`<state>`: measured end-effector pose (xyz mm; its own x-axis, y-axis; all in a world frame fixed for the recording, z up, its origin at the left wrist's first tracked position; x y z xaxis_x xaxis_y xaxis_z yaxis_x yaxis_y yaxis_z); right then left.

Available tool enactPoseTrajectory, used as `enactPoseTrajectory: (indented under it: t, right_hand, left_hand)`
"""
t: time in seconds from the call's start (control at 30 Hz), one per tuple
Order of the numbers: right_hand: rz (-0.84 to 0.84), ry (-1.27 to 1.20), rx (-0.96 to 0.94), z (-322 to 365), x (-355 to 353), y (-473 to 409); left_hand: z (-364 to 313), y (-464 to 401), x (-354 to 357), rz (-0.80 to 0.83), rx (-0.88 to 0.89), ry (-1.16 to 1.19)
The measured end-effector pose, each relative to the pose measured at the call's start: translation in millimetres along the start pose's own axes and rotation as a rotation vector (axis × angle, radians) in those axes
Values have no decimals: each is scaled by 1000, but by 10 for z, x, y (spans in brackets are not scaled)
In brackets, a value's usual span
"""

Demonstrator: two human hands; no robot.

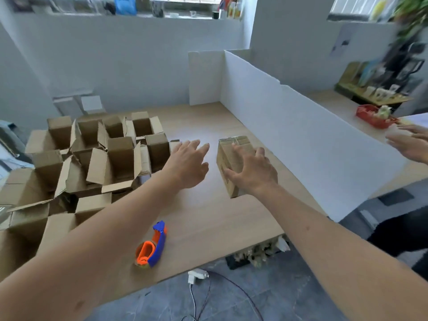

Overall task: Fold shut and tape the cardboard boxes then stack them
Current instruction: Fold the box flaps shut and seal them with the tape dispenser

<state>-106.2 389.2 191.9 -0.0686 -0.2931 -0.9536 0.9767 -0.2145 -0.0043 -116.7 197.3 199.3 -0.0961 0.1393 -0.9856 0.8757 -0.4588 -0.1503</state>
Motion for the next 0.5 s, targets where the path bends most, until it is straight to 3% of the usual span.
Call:
enactPoseTrajectory:
  t: [0.27,0.5]
  right_hand:
    - [-13,-21,-65,-811,-590,-408]
    - [13,-20,-84,-1044,-672,-904]
  left_hand:
    - [-870,-551,-141,-28,-77,30]
    - [-957,-1091,-102,-15,-104,20]
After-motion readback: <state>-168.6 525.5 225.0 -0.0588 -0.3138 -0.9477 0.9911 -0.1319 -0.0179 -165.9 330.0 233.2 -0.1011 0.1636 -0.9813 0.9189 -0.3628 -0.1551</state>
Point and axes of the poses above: each hand's wrist, its own y-axis away from the middle knuckle, its own x-axis out of the palm, z = x × y, the point moved 4 cm from there along -y, towards the middle knuckle, and after that the axes turned 11 degrees about x, right-handed, at the moved point
